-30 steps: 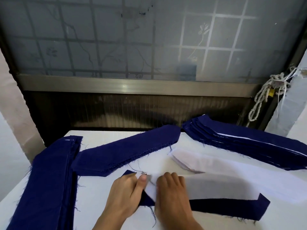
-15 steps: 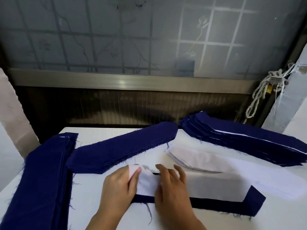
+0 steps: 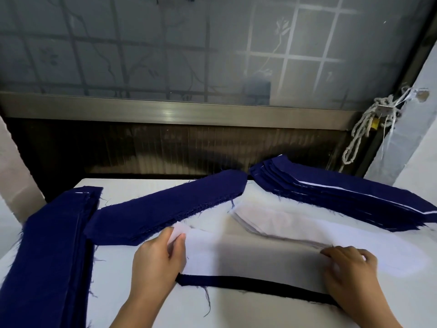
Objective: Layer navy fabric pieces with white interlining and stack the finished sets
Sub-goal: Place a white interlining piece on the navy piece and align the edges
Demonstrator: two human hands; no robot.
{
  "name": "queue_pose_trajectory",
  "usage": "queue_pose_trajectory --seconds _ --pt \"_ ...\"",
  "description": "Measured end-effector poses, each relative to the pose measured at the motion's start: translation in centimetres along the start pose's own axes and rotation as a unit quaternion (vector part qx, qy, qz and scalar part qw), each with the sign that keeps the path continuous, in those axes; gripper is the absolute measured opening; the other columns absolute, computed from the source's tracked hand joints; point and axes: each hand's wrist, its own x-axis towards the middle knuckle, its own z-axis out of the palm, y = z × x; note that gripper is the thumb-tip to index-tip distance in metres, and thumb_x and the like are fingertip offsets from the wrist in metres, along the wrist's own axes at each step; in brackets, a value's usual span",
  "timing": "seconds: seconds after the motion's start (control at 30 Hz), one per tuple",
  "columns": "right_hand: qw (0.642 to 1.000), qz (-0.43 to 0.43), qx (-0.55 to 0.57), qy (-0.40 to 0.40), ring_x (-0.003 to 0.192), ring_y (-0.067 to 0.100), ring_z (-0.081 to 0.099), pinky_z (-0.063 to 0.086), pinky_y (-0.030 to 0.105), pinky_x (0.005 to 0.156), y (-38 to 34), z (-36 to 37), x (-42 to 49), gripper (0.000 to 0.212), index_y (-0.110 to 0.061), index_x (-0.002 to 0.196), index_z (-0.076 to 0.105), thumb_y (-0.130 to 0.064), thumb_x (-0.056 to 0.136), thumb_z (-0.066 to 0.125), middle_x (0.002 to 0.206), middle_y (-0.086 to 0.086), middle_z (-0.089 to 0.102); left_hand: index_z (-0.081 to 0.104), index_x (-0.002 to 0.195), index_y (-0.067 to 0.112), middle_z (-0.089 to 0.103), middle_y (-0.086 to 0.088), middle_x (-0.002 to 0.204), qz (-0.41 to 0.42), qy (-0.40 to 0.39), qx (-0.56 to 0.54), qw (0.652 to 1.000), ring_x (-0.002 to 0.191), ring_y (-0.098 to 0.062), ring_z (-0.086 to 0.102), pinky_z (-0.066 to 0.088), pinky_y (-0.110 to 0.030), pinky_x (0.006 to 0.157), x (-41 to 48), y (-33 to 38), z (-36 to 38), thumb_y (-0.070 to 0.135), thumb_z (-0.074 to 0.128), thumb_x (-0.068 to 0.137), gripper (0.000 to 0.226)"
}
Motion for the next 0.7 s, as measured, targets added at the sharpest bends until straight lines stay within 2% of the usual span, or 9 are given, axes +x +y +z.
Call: queue_pose_trajectory --seconds 0.07,0.13,0.23,0.33,0.4,0.5,0.57,0.7 --pt "0.999 0.033 0.009 0.019 0.073 0.034 0.063 0.029 0.043 0.088 -0.3 0.2 -0.1 0.034 -0.015 0.086 0.069 0.0 0.056 0.069 0.072 -0.004 0.061 0.03 0.058 0.026 0.035 0.006 0.041 -0.007 -0.004 0.016 1.0 0.04 -0.012 0.039 0.028 -0.027 0.041 0.1 -0.1 0.0 0.023 0.066 0.09 0.048" --pt "0.995 0.092 0.025 0.03 0.079 0.036 0.061 0.026 0.043 0.093 -0.5 0.1 0.1 0.046 -0.014 0.095 0.068 0.008 0.055 0.074 0.073 -0.002 0.058 0.033 0.056 0.024 0.038 0.004 0.04 -0.026 -0.002 0.026 0.999 0.041 -0.014 0.044 0.03 -0.026 0.041 0.1 -0.4 -0.1 0.024 0.066 0.09 0.048" --pt "0.977 0.185 0.085 0.06 0.085 0.037 0.06 0.027 0.044 0.095 0.0 -0.3 0.2 0.039 -0.014 0.104 0.064 0.001 0.069 0.074 0.076 0.002 0.061 0.038 0.054 0.02 0.044 0.002 0.043 -0.057 -0.015 0.047 0.997 0.046 -0.017 0.048 0.034 -0.028 0.044 0.2 -0.6 -0.1 0.028 0.065 0.091 0.046" --pt "0.922 0.273 0.244 0.127 0.076 0.03 0.057 0.039 0.042 0.08 0.0 -0.9 -0.1 0.034 -0.031 0.105 0.054 -0.01 0.081 0.069 0.077 -0.005 0.06 0.035 0.055 0.019 0.04 0.002 0.044 -0.084 -0.034 0.065 0.994 0.047 -0.018 0.041 0.029 -0.029 0.045 0.2 -0.5 0.0 0.031 0.064 0.089 0.046" --pt "0.898 0.306 0.278 0.149 0.071 0.022 0.055 0.043 0.04 0.074 -0.3 -1.1 -0.3 0.033 -0.036 0.102 0.05 -0.013 0.084 0.065 0.076 -0.004 0.059 0.031 0.055 0.021 0.035 0.004 0.043 -0.076 -0.043 0.085 0.993 0.046 -0.015 0.037 0.024 -0.029 0.045 0.3 -0.4 0.1 0.033 0.064 0.088 0.048" --pt "0.931 0.305 0.178 0.096 0.071 0.034 0.056 0.044 0.041 0.068 -0.1 -0.8 -0.2 0.02 -0.027 0.101 0.052 -0.016 0.085 0.058 0.07 0.005 0.062 0.032 0.055 0.023 0.037 0.004 0.044 -0.054 -0.047 0.135 0.988 0.045 -0.013 0.037 0.023 -0.027 0.044 0.4 -0.2 0.2 0.032 0.066 0.087 0.047" --pt "0.946 0.3 0.109 0.058 0.075 0.036 0.059 0.039 0.038 0.065 0.1 -0.6 -0.1 0.017 -0.021 0.101 0.054 -0.017 0.085 0.057 0.076 0.012 0.066 0.037 0.056 0.021 0.042 0.004 0.046 -0.051 -0.05 0.167 0.983 0.046 -0.016 0.04 0.022 -0.027 0.043 0.5 -0.2 0.3 0.031 0.067 0.086 0.044" --pt "0.96 0.269 0.063 0.048 0.079 0.038 0.063 0.036 0.036 0.063 0.1 -0.3 -0.2 0.016 -0.018 0.098 0.057 -0.014 0.084 0.061 0.088 0.015 0.069 0.044 0.056 0.017 0.047 0.004 0.047 -0.043 -0.053 0.188 0.98 0.044 -0.021 0.041 0.019 -0.025 0.042 0.6 0.1 0.3 0.023 0.076 0.081 0.042"
